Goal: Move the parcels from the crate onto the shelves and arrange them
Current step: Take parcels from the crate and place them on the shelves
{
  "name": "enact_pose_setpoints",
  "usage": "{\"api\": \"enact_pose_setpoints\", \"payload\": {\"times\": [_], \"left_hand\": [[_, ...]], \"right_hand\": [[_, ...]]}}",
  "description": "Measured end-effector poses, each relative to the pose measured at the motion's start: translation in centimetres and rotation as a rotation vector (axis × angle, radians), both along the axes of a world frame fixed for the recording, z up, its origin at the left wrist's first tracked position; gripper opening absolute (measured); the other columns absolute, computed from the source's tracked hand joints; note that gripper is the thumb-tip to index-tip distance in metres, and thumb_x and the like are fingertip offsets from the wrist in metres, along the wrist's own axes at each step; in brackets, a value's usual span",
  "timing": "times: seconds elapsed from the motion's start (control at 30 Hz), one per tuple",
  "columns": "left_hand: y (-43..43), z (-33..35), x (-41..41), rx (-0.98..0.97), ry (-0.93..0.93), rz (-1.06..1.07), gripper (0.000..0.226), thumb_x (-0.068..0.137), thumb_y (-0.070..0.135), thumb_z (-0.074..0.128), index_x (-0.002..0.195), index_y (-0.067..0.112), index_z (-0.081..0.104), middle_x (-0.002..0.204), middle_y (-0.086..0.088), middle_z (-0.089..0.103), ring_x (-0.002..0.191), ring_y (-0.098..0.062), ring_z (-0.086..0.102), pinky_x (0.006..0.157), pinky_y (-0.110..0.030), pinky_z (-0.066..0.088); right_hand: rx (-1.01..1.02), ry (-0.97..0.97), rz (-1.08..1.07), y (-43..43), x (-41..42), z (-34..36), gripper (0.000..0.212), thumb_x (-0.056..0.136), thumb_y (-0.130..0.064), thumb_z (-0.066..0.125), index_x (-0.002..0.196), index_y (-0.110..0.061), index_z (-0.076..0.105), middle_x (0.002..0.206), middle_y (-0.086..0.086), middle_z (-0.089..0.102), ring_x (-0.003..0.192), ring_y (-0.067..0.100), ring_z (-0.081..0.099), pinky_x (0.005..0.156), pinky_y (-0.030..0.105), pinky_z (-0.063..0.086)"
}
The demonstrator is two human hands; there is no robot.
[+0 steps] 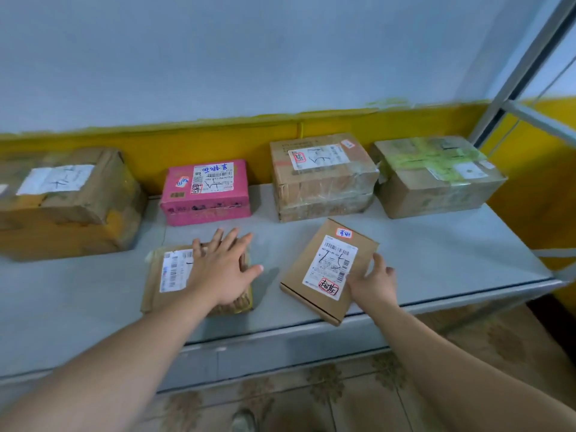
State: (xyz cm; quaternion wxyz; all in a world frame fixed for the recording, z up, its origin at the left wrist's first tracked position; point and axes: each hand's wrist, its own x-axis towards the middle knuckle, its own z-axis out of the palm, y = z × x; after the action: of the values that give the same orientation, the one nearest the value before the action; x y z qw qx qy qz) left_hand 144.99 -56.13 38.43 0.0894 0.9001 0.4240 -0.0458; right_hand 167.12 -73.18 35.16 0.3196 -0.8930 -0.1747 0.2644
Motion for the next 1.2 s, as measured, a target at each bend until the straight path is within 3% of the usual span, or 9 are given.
{"api": "enact_pose_setpoints", "payload": {"times": [0.1,0.17,0.27,0.53,0.67,0.83,0.9,1.03,1.2], "left_hand": [[0.0,-0.1,0.0,0.013,0.014,0.003,0.071,0.092,0.066,0.033,0.153,0.039,0.007,0.163,0.006,0.002,0.15,-0.02,-0.002,0.118,-0.057,-0.005],[0.1,-0.1,0.1,0.009,0.012,0.002,0.07,0.093,0.063,0.035,0.153,0.039,0.008,0.163,0.006,0.002,0.15,-0.019,0.0,0.118,-0.055,-0.006],[0.3,-0.2,0.0,0.012,0.006,0.011,0.069,0.093,0.06,0.037,0.153,0.039,0.01,0.163,0.007,0.005,0.15,-0.018,0.002,0.118,-0.055,-0.005],[0.2,-0.3,0.0,0.015,-0.03,0.014,0.068,0.092,0.055,0.042,0.152,0.039,0.015,0.162,0.008,0.009,0.149,-0.016,0.005,0.118,-0.053,-0.004],[0.3,-0.4,-0.1,0.007,-0.048,0.007,0.067,0.091,0.053,0.043,0.152,0.038,0.016,0.162,0.008,0.011,0.149,-0.016,0.005,0.118,-0.055,-0.004],[0.3,-0.9,-0.3,0.007,-0.085,0.008,0.067,0.088,0.052,0.04,0.151,0.037,0.02,0.161,0.007,0.015,0.148,-0.016,0.007,0.117,-0.056,-0.004],[0.3,-0.9,-0.4,0.005,-0.084,0.005,0.07,0.084,0.054,0.035,0.151,0.037,0.02,0.161,0.007,0.015,0.148,-0.016,0.008,0.117,-0.056,-0.004],[0.4,-0.7,-0.3,0.002,-0.079,0.008,0.073,0.081,0.054,0.034,0.151,0.037,0.021,0.161,0.007,0.016,0.148,-0.016,0.009,0.117,-0.056,-0.004],[0.3,-0.5,-0.1,0.012,-0.058,0.001,0.067,0.091,0.05,0.044,0.151,0.037,0.019,0.161,0.008,0.013,0.148,-0.016,0.007,0.118,-0.055,-0.003]], "right_hand": [[-0.219,-0.3,0.474,-0.1,1.5,0.1,0.074,0.091,-0.048,0.059,0.153,-0.03,0.022,0.159,0.005,0.016,0.146,0.027,0.012,0.12,0.044,0.019],[-0.34,-0.451,0.78,0.6,2.4,0.0,0.081,0.091,-0.066,0.048,0.157,-0.035,0.012,0.165,0.0,-0.003,0.152,0.025,-0.007,0.122,0.043,0.0],[-0.414,-0.517,0.957,1.6,2.7,-0.9,0.081,0.093,-0.073,0.032,0.158,-0.035,0.002,0.166,0.001,-0.014,0.152,0.024,-0.017,0.12,0.043,-0.013],[-0.369,-0.459,0.634,3.9,-2.5,-2.0,0.075,0.097,-0.064,0.023,0.159,-0.025,0.006,0.166,0.008,-0.004,0.152,0.028,-0.012,0.121,0.048,-0.01],[-0.336,-0.535,0.732,6.4,-1.8,-0.9,0.073,0.097,-0.062,0.033,0.157,-0.024,0.016,0.166,0.006,0.0,0.152,0.027,-0.009,0.122,0.048,-0.004],[-0.346,-0.58,0.997,10.6,-0.4,-0.4,0.08,0.094,-0.07,0.034,0.158,-0.034,0.003,0.167,0.0,-0.01,0.152,0.025,-0.015,0.122,0.048,-0.006],[-0.367,-0.585,1.042,11.2,-0.5,-1.0,0.077,0.094,-0.07,0.03,0.158,-0.034,0.005,0.167,0.0,-0.004,0.153,0.025,-0.012,0.122,0.048,-0.005],[-0.349,-0.558,0.877,10.2,-1.8,-1.9,0.072,0.094,-0.068,0.027,0.156,-0.033,0.018,0.165,0.002,0.011,0.153,0.025,-0.005,0.122,0.048,-0.004],[-0.396,-0.489,0.686,8.0,-3.2,-2.0,0.073,0.095,-0.067,0.022,0.157,-0.03,0.015,0.166,0.006,0.004,0.153,0.027,-0.009,0.121,0.051,-0.007]]}}
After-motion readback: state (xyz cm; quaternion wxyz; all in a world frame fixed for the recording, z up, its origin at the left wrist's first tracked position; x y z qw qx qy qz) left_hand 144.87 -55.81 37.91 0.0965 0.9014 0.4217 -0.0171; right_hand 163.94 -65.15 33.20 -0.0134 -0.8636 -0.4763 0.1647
